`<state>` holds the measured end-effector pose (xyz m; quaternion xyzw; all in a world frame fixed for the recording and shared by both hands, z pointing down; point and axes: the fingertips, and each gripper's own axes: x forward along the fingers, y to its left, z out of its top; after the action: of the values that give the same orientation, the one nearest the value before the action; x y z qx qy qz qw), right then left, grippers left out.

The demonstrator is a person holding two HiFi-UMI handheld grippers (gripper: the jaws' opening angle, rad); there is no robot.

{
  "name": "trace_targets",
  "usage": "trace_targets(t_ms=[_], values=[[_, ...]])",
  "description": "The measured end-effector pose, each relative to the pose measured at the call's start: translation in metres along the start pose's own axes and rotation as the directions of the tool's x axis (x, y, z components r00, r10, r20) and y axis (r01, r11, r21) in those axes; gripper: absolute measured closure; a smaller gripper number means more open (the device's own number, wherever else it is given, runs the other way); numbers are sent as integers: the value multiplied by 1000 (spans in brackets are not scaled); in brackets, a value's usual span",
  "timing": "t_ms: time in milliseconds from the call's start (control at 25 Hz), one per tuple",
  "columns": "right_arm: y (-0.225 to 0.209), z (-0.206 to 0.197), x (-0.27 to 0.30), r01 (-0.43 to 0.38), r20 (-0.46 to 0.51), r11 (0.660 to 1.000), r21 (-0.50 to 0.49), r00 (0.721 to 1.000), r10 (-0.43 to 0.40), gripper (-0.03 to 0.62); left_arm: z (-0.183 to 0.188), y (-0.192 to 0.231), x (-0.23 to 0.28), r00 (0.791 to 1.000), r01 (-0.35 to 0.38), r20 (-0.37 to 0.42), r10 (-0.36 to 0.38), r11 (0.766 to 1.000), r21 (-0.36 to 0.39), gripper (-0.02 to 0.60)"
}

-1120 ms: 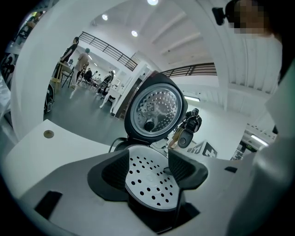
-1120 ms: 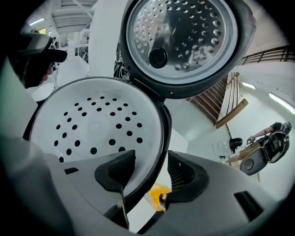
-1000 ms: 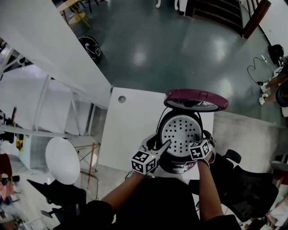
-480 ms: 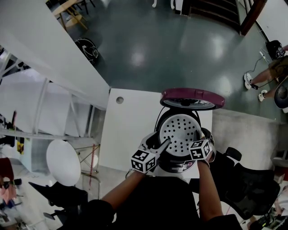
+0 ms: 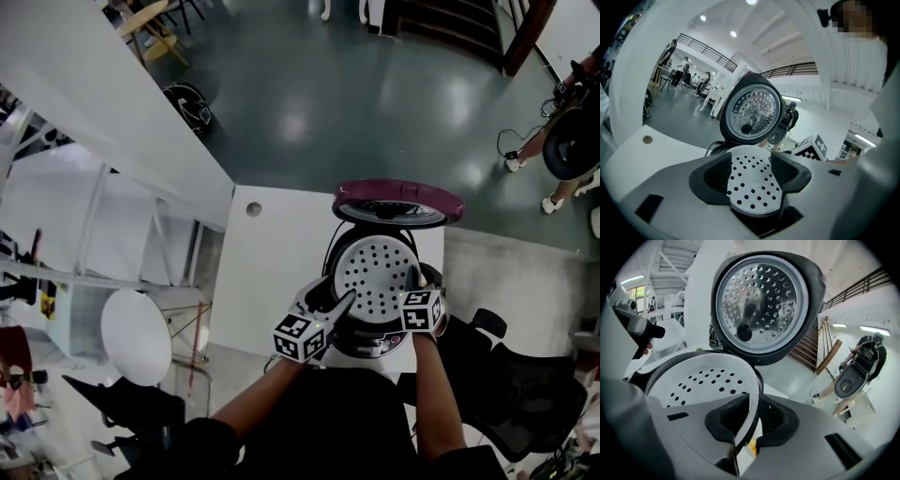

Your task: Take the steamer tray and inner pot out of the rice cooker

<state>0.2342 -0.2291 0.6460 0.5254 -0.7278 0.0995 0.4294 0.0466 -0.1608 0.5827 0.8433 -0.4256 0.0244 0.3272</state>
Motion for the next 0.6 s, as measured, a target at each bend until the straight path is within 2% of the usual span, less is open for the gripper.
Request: trace_targets(t_ms=[120,240,360,440,520,600], values=[[-2,4,-3,-27,39,995,91,999,23,557,1,-5,-5,1000,4,9,-4,1000,-3,348],[-4,6,-5,-65,88,976,208,995,47,572,2,-11,-11,1000,21,12,-21,1000,-5,377],[-5,7,-5,-92,116,961,262,991,63,576,5,-15,-21,999,14,30,-14,1000,6,411],[-6,6,-5,-121,135,944,306,987,83,576,10,-16,-30,997,-5,76,4,1000,18,441],[-6,4,-4,-157,155,923,351,982,108,577,19,-16,-41,988,-48,148,42,998,37,521],[-5,0,-3,-187,173,903,386,977,128,577,24,-16,-49,980,-86,186,74,995,55,539]])
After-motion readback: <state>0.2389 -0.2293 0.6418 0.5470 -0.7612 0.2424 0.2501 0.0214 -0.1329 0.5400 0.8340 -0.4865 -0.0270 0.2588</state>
